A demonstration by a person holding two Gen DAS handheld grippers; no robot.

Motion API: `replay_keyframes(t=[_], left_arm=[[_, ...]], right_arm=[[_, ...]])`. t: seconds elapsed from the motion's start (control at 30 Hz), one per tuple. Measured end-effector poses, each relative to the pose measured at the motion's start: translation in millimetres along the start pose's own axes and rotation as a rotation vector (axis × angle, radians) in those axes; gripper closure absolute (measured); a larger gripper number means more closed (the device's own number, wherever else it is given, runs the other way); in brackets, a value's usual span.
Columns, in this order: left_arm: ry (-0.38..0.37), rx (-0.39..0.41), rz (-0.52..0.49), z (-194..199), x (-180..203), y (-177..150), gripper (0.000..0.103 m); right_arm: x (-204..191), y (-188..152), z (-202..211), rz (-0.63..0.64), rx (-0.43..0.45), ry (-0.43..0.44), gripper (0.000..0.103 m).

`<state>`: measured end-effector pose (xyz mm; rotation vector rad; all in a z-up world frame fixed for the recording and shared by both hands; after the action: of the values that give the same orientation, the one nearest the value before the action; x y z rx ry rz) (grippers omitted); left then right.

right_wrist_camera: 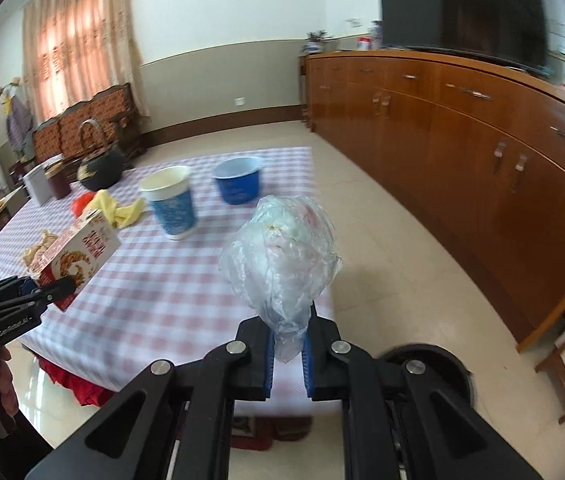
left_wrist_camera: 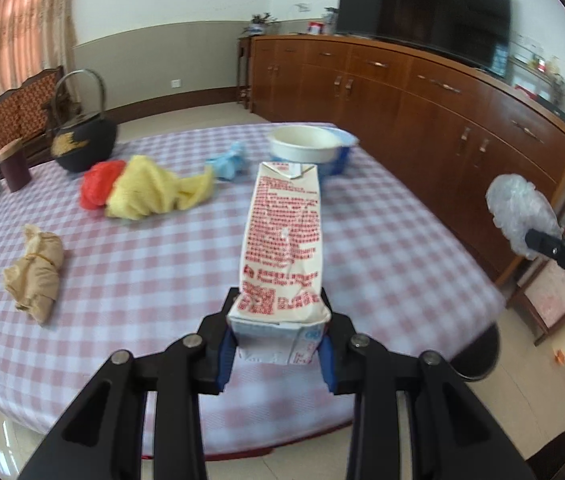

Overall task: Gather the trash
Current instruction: 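Carry the paper carton and plastic bag over the black bucket with both tools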

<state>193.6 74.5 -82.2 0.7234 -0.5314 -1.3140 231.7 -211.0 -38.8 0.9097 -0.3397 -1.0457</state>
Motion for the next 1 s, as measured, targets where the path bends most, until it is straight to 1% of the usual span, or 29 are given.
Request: replay_keyframes(t=[0.1, 0.27, 0.6, 0.83, 1.0], left_arm=[[-0.042, 0.005, -0.03, 8, 28, -2, 0.068], [-0.115, 0.015, -0.088, 24, 78, -9, 0.068], [-0.235, -0.011, -0.207, 37, 176, -36, 0.068], [-0.276, -0.037, -0.272, 41, 231, -55, 0.068], [-0.282, -0.068, -0.305, 35, 261, -72, 0.068]], right_arm=[[21, -11, 22, -0.034, 0.009, -0.04, 0.091], [46, -34, 54, -0.075, 0.012, -0.088, 0.091], [96, -80, 104, -0.156, 0.008, -0.164, 0.091], [131, -107, 120, -0.206, -0.003, -0.189, 0.091], [151, -126, 115, -0.223, -0.045, -0.183, 0.091]])
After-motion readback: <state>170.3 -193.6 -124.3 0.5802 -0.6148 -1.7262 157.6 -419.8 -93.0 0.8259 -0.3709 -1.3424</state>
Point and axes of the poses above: each gripper's, at about its wrist camera, not at the fingertips, and z roughly against the way its jaws point, x to its right, y to its top, the point moved 6 cm from there along -z, roughly the way its jaws point, and after that the axes turned 12 degrees about y, right-handed, at the moved point
